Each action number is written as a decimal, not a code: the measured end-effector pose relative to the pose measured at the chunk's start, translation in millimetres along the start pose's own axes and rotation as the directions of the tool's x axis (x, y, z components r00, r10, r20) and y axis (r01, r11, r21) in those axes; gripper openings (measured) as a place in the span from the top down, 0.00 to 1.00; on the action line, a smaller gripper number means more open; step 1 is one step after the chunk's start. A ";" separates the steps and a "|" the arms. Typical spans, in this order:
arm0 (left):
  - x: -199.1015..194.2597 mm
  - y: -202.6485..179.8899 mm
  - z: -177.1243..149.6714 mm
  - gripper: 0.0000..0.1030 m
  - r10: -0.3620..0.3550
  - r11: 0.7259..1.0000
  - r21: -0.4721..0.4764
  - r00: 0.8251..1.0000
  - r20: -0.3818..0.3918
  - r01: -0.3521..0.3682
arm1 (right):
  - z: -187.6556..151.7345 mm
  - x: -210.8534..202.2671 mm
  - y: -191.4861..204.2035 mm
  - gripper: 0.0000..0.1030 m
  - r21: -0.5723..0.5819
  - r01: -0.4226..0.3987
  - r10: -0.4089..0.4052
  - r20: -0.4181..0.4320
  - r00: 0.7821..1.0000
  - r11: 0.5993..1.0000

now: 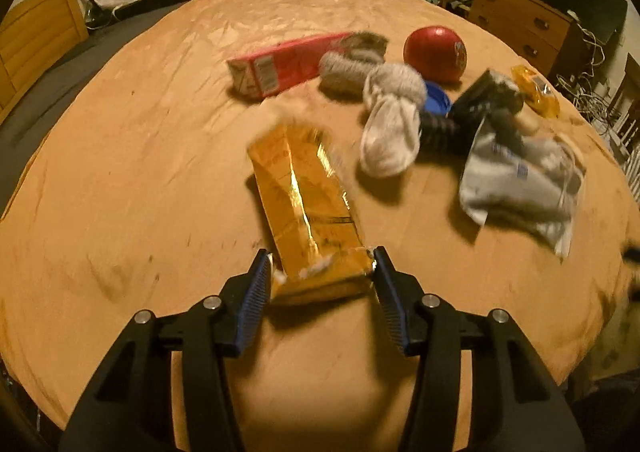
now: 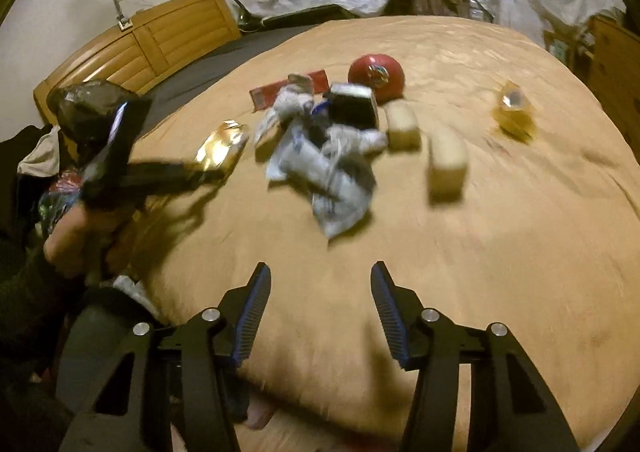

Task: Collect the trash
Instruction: 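Move both open tools back over the trash pile, then grasp the gold foil wrapper with the left tool while the right tool grasps the white plastic bag, then carry the foil wrapper and plastic bag to the white bucket and release both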

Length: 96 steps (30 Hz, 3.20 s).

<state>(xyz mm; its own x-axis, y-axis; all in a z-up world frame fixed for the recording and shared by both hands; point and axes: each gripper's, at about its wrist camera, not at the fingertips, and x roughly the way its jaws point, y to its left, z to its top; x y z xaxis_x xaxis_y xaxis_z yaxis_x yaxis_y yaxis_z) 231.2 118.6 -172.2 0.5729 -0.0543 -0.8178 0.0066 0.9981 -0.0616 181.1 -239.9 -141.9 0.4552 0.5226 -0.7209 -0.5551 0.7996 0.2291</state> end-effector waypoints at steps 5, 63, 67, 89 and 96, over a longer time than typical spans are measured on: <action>-1.8 11.4 -6.0 0.48 -0.031 0.999 -0.038 1.000 0.002 0.031 | 36.7 49.9 -23.3 0.47 0.050 -0.003 0.002 0.016 1.000 0.999; 13.4 -2.4 6.2 0.51 0.082 0.995 -0.053 0.997 0.018 -0.081 | -20.1 29.8 43.9 0.74 -0.059 0.140 -0.149 -0.184 0.972 0.988; 6.0 6.7 0.6 0.53 0.076 0.994 -0.078 0.996 0.045 -0.072 | -21.3 22.3 44.7 0.79 -0.035 0.152 -0.155 -0.135 0.979 0.988; -186.3 -86.6 -17.1 0.53 0.042 0.999 0.001 0.895 0.444 -0.047 | 22.4 -102.7 83.7 0.79 0.051 0.299 -0.294 0.392 0.872 0.953; -212.9 -115.9 -28.1 0.53 0.074 0.996 0.000 0.821 0.566 -0.089 | 24.9 -128.1 98.6 0.79 0.064 0.322 -0.310 0.494 0.812 0.945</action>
<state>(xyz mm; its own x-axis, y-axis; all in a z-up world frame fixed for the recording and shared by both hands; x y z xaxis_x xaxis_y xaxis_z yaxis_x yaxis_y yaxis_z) 85.5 13.6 -7.1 0.9347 0.0459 -0.3526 -0.0446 0.9989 0.0119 85.4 -220.6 -10.7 0.8859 0.3226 -0.3334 -0.3331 0.9425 0.0268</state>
